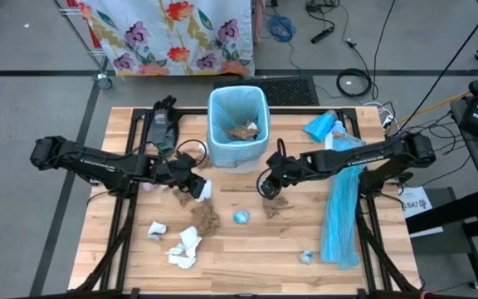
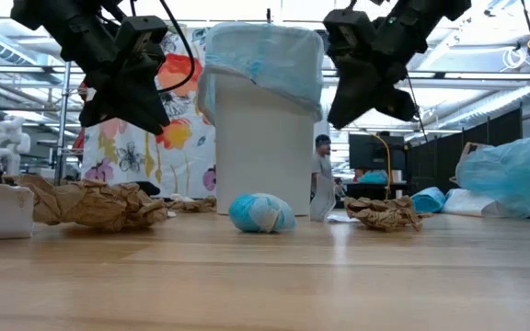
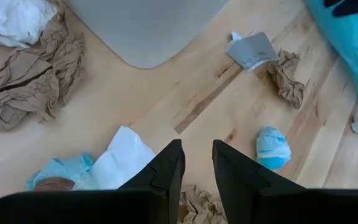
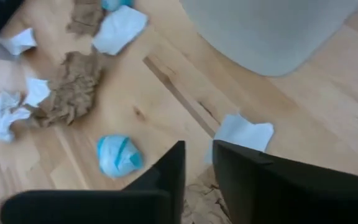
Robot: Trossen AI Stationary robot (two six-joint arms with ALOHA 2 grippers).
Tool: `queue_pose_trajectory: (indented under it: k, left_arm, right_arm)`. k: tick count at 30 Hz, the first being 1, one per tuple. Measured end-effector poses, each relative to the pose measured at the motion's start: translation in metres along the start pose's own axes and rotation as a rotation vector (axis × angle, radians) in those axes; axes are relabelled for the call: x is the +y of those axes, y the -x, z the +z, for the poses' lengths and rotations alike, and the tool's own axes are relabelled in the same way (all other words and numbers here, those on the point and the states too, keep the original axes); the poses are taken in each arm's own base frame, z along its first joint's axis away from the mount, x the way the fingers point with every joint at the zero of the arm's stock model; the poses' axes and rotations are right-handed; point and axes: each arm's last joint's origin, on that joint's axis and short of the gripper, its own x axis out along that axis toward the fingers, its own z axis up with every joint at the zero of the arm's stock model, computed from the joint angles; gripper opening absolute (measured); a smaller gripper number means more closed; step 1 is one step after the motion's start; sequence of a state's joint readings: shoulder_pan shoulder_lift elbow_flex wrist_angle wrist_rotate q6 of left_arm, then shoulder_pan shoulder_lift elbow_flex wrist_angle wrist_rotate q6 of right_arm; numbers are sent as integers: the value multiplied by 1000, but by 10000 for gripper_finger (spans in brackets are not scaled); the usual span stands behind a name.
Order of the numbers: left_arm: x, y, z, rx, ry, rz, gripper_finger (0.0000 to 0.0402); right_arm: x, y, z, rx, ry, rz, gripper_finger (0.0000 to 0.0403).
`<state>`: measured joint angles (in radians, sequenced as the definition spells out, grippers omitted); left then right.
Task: Place trash/remove bag and relplace
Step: Put the white paper into the trash bin
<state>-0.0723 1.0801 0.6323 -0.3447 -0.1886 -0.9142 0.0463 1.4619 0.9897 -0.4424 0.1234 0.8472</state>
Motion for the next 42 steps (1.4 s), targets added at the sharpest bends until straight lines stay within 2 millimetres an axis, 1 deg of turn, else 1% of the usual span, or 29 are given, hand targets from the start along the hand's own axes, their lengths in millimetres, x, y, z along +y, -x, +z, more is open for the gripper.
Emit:
queue_pose_trajectory:
  k: [4,8,13,18,21,23,25,26,29,33,38,42]
  left_arm:
    - [0,0,0,0,0,1,90]
    - [0,0,0,1,-1,1,90]
    - [0,0,0,3,-6,4,90]
    - [0,0,0,4,-9,4,90]
    - [1,0,-1,11,-30,4,90]
    - [1,0,-1,19,-41,-1,90]
    - [1,0,-1,21,-43,0,90]
    - [1,0,-1,23,-44,2,90]
    - [1,0,-2,34,-60,-5,90]
    - [1,0,-2,47,-62,-15,90]
    - [3,0,-4,64,-71,4,90]
    - [4,0,-5,77,-75,16,90]
  right_arm:
    - [-1,-14,-4,43,-26,-19,121]
    - [1,-26,-7,54,-14,-25,146]
    - [2,-43,-9,56,-43,-33,150]
    - [-5,-66,-18,100,-70,-118,144]
    - [-7,-77,-20,83,-79,-150,122]
    - [-6,-81,-19,67,-66,-126,82]
    - [-2,-82,-18,48,-62,-98,27]
    - [-1,-80,-18,44,-66,-90,15]
    - [2,-67,-17,35,-123,-85,5]
    - [4,-34,-18,8,-147,-112,1]
    - [5,26,-17,-14,-161,-209,0]
    - [12,79,-7,-71,-137,-262,0]
